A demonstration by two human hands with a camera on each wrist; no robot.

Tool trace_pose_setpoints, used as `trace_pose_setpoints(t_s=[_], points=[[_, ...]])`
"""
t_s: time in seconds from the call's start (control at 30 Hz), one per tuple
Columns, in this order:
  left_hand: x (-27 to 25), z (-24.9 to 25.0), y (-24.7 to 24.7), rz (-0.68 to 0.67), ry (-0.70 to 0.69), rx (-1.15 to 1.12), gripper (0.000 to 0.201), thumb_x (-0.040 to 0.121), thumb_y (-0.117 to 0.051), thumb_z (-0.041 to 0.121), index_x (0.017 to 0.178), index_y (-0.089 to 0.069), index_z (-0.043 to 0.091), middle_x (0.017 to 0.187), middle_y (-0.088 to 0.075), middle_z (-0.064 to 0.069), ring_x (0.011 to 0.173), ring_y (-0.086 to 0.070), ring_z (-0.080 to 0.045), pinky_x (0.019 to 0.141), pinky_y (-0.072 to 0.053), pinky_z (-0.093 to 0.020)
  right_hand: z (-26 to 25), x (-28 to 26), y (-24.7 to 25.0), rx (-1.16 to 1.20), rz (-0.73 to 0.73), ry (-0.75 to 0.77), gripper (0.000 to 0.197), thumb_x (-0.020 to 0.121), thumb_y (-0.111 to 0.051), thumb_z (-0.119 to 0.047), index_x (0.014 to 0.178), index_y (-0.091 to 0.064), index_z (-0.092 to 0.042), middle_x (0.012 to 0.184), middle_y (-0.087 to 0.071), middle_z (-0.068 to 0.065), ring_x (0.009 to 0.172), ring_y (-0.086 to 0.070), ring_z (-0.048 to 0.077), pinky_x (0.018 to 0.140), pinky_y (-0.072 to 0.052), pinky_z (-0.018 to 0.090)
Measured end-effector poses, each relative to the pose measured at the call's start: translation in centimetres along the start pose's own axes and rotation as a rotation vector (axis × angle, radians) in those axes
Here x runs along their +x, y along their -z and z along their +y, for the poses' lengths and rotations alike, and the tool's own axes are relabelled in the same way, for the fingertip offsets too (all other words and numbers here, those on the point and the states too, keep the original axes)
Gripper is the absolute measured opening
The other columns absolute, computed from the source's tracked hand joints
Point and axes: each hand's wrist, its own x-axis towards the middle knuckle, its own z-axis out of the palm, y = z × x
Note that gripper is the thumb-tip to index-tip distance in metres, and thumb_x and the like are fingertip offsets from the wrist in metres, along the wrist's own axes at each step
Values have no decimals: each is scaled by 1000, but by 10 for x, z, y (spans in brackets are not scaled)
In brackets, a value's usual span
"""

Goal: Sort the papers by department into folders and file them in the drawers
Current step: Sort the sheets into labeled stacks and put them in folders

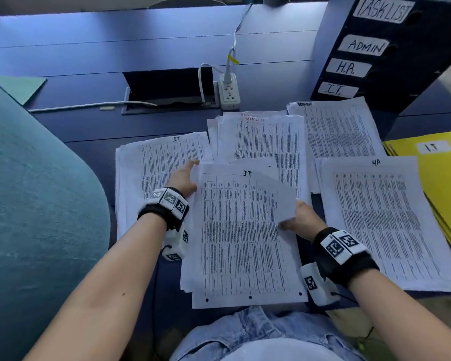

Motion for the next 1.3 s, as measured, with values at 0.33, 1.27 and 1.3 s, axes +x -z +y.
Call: trace_pose_setpoints(t_s=[0.33, 1.27, 1.3], points=[[10, -1, -9, 68, 49, 77, 40, 89, -50, 8, 126, -39, 20, 124, -53, -13, 108, -53, -30, 86, -43, -39, 1, 0, 1, -37, -15, 14, 21, 77, -62, 5, 97, -58, 11, 85, -60, 14, 79, -55, 20, 66, -44, 26], [-50, -7, 6, -143, 64, -1183, 87, 71, -67, 47, 141, -20, 25, 124, -48, -6, 105, -56, -20, 85, -48, -48, 1, -6, -14, 568, 118, 77, 15, 67, -73, 3, 68, -61, -4, 68, -64, 2, 60, -62, 10, 56, -48, 20], [-48, -10, 1, -131, 122, -1181, 64, 83, -63, 27, 135, -28, 17, 111, -55, -15, 92, -64, -22, 76, -54, -46, 5, -5, -14, 569, 147, 54, 14, 72, -74, 1, 79, -62, 0, 72, -65, 4, 63, -63, 12, 59, -50, 21]])
